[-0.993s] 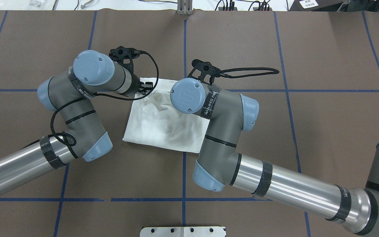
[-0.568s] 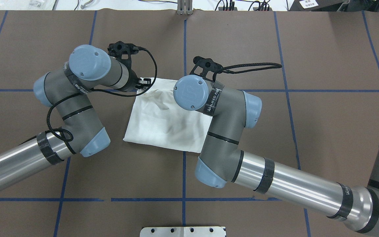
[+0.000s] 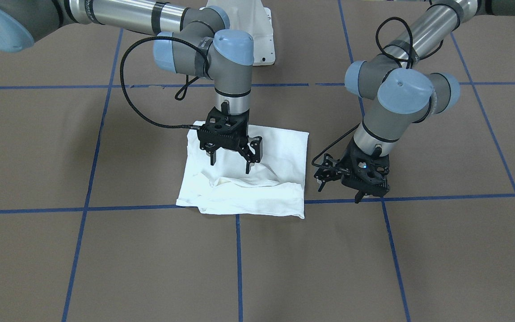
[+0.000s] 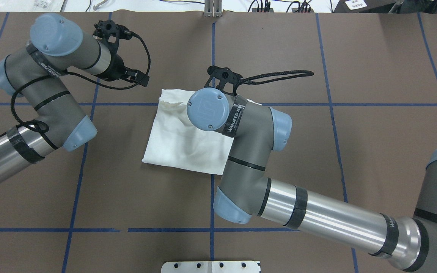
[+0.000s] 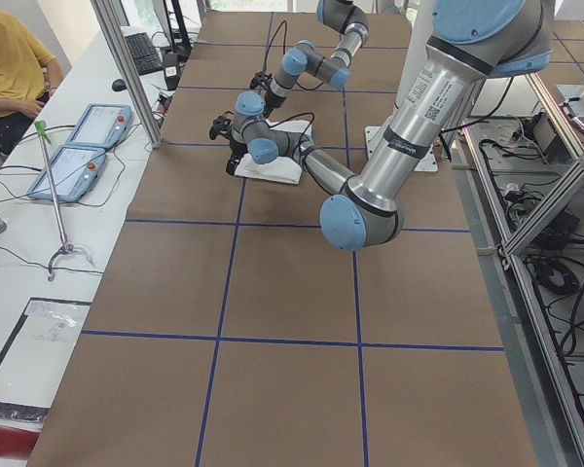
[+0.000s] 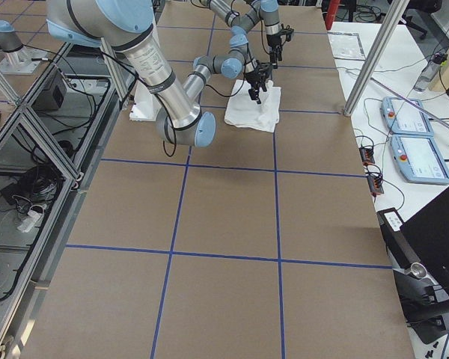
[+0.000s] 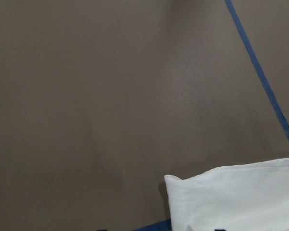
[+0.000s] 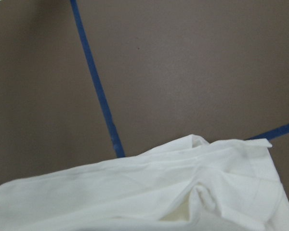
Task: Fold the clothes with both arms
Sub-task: 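Fold the near edge over onto the far edge with both grippers and release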
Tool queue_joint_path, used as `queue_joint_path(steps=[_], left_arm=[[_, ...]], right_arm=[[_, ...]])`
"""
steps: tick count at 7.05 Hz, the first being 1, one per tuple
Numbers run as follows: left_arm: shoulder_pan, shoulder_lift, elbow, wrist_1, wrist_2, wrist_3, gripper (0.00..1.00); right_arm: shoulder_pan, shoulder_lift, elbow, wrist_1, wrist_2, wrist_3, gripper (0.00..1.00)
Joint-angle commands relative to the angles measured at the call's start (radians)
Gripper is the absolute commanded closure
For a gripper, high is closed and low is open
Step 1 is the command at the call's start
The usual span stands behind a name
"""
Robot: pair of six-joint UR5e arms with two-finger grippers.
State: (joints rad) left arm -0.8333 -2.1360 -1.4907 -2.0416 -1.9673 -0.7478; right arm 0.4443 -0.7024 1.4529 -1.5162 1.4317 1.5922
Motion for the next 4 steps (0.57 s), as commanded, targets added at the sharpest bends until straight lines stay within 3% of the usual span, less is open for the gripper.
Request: queue_joint_path(steps=[1, 4], left_arm=[[-0.006, 0.005, -0.002, -0.002, -0.005, 0.005, 0.0], [-0.004, 0.005, -0.003, -0.003, -0.005, -0.008, 0.0]], right_arm=[[-0.055, -0.006, -0.038, 0.007, -0.016, 0.002, 0.0], [-0.012, -0.003, -0.117, 0.013, -0.063, -0.035, 0.0]])
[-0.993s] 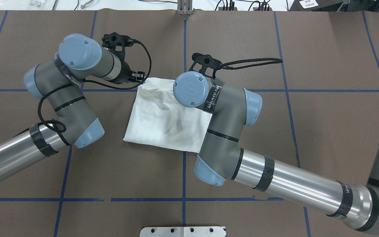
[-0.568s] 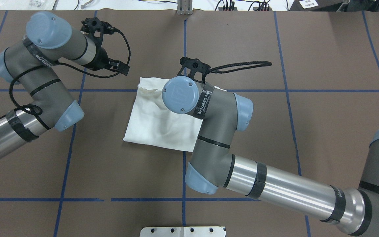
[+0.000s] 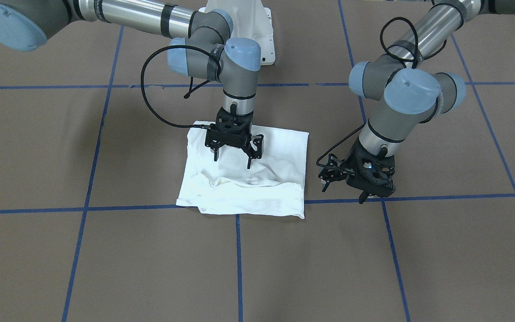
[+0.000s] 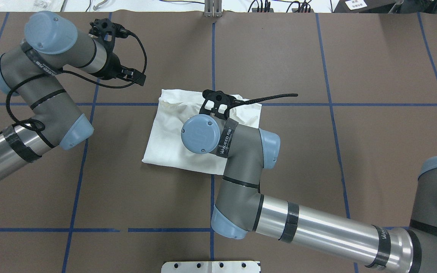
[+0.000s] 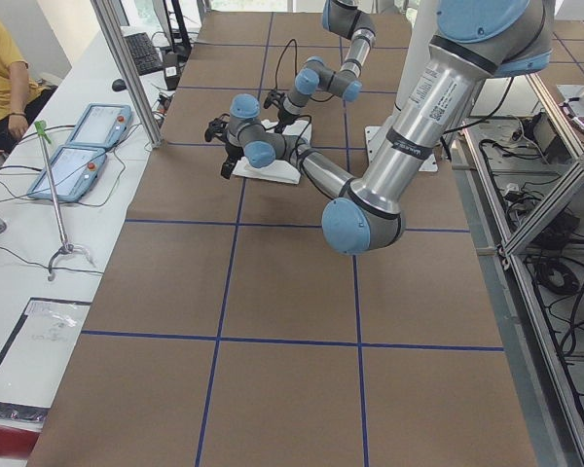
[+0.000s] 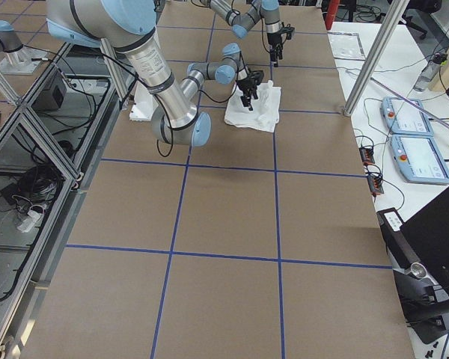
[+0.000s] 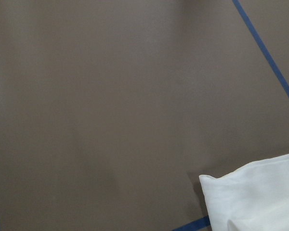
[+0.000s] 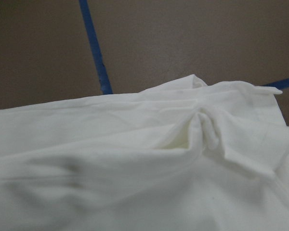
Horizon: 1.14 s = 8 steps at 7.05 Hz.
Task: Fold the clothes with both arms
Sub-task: 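Fold the near edge over onto the far edge with both grippers and release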
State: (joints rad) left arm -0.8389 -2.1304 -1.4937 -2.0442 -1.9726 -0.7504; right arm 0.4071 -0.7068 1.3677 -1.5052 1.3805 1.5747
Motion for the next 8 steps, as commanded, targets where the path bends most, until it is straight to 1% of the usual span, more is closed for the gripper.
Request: queue_joint_path(steps=[1, 2, 3, 4, 5, 6, 7, 8], left_arm=[[0.001, 0.0, 0.0, -0.001, 0.0, -0.006, 0.0], [0.001, 0.0, -0.006, -0.001, 0.0, -0.007, 0.0], [0.001, 0.0, -0.008, -0.001, 0.0, -0.009, 0.0], [0.001, 0.001, -0.01, -0.001, 0.0, -0.01, 0.0], [0.003, 0.0, -0.01, -0.001, 0.0, -0.033, 0.0], [0.004, -0.003, -0.013, -0.001, 0.0, -0.055, 0.0], [0.013, -0.008, -0.013, 0.004, 0.0, -0.104, 0.0], [0.052, -0.006, -0.014, 0.006, 0.011, -0.142, 0.0]], right_arm=[[0.06, 0.003, -0.067, 0.011, -0.012, -0.056, 0.0], [0.093, 0.001, -0.138, 0.084, -0.014, -0.08, 0.0], [0.136, 0.003, -0.213, 0.171, -0.015, -0.149, 0.0], [0.192, 0.003, -0.243, 0.187, -0.012, -0.251, 0.0], [0.229, 0.003, -0.251, 0.188, -0.012, -0.322, 0.0], [0.24, 0.004, -0.251, 0.189, 0.0, -0.343, 0.0], [0.248, 0.015, -0.236, 0.191, 0.064, -0.343, 0.0], [0.263, 0.018, -0.198, 0.191, 0.147, -0.347, 0.0]])
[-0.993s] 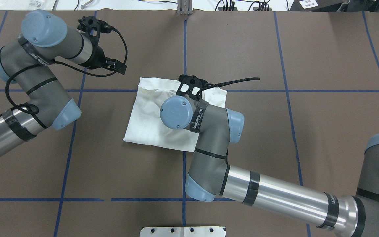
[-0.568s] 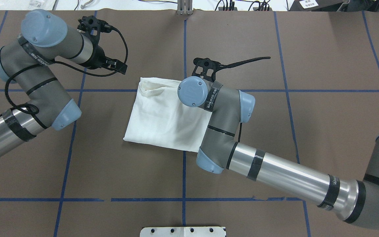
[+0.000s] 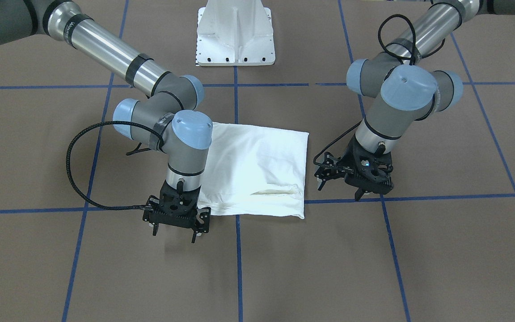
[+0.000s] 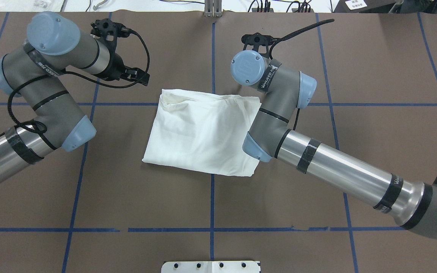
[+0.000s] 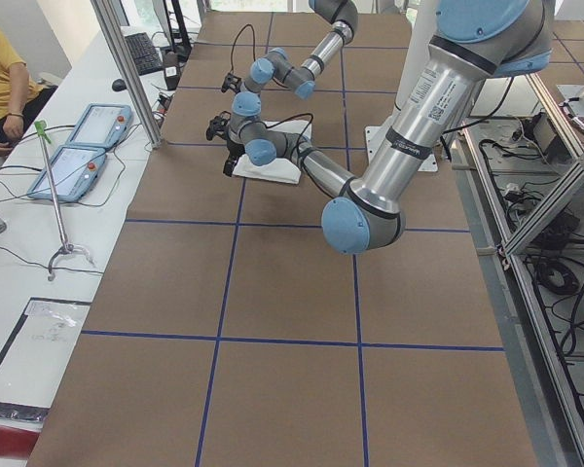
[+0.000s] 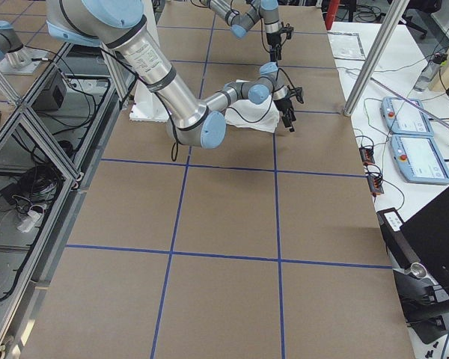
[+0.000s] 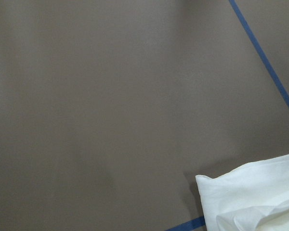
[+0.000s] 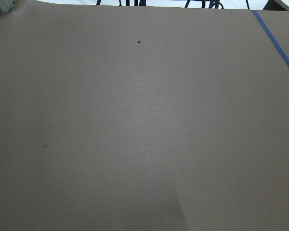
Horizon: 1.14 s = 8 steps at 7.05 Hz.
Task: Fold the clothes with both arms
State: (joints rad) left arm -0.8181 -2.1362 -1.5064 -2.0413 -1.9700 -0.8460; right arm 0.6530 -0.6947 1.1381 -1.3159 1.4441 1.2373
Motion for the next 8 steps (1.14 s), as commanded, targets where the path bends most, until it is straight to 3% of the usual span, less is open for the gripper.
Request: queue_joint_path(steps=[1, 4, 7, 8], left_arm=[[0.081, -0.002, -0.002, 0.004, 0.072, -0.076, 0.0], [0.213, -0.01, 0.005, 0.012, 0.169, -0.133, 0.0], [0.218, -0.034, 0.063, 0.015, 0.174, -0.189, 0.0], [0.212, -0.078, 0.121, 0.013, 0.241, -0.2, 0.0]], right_arm=[[0.031, 0.004, 0.073, 0.001, 0.14, -0.048, 0.0], [0.034, -0.003, 0.086, 0.003, 0.165, -0.055, 0.0], [0.036, -0.003, 0.088, 0.004, 0.165, -0.053, 0.0], [0.036, -0.003, 0.088, 0.004, 0.165, -0.055, 0.0]])
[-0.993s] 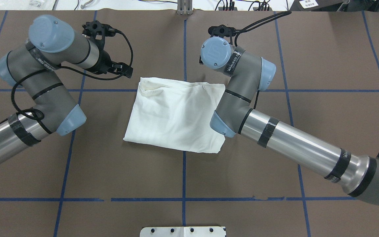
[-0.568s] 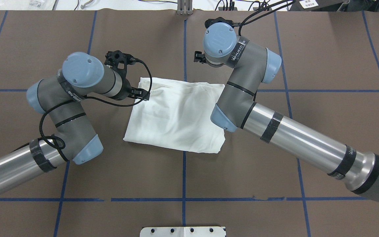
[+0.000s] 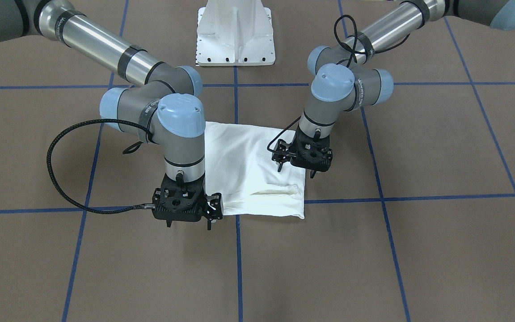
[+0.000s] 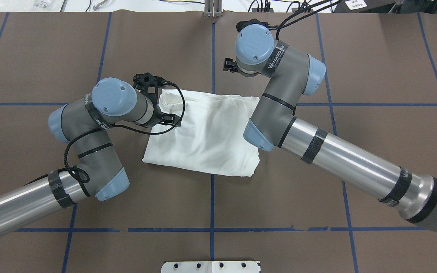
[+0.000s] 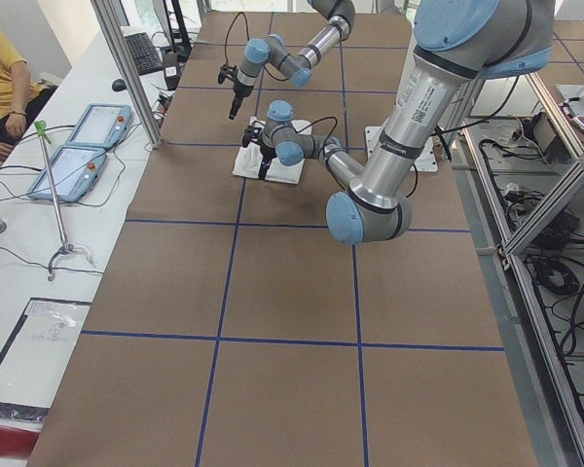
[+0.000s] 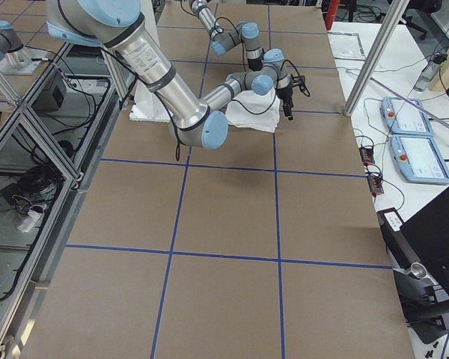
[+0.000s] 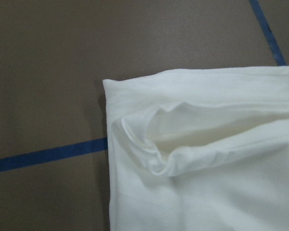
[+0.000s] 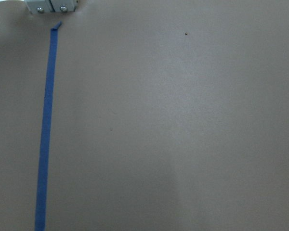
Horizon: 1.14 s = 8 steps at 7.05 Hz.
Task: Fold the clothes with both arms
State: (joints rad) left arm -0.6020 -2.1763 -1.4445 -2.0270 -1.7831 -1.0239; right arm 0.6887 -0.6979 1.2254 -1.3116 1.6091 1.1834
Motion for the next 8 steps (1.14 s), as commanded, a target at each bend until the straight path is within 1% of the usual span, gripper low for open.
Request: queue_joint_path(steps=[1, 2, 3, 4, 5, 6, 7, 8], left_arm=[[-0.025, -0.084, 0.112, -0.004, 0.057, -0.027, 0.0], [-0.072, -0.135, 0.19, -0.012, 0.057, -0.028, 0.0], [-0.129, -0.199, 0.323, -0.03, 0.057, -0.021, 0.0], [-0.184, -0.232, 0.431, -0.059, 0.06, 0.013, 0.0], [-0.23, -0.229, 0.447, -0.059, 0.08, 0.095, 0.0], [-0.26, -0.23, 0.435, -0.055, 0.07, 0.154, 0.0], [-0.283, -0.224, 0.391, -0.043, -0.014, 0.207, 0.0], [-0.306, -0.158, 0.269, 0.002, -0.094, 0.252, 0.0]], right_arm=[[0.0, 0.0, 0.0, 0.0, 0.0, -0.001, 0.0], [-0.001, -0.003, -0.001, -0.001, 0.0, 0.001, 0.0], [-0.001, -0.008, -0.001, 0.0, 0.0, -0.001, 0.0], [-0.001, -0.011, -0.001, -0.001, 0.002, -0.001, 0.0], [-0.001, -0.015, -0.001, 0.0, 0.002, -0.001, 0.0], [0.0, -0.015, 0.0, 0.0, 0.011, -0.001, 0.0], [0.015, -0.017, 0.002, 0.033, 0.067, -0.014, 0.0], [0.052, -0.031, 0.015, 0.04, 0.175, -0.025, 0.0]])
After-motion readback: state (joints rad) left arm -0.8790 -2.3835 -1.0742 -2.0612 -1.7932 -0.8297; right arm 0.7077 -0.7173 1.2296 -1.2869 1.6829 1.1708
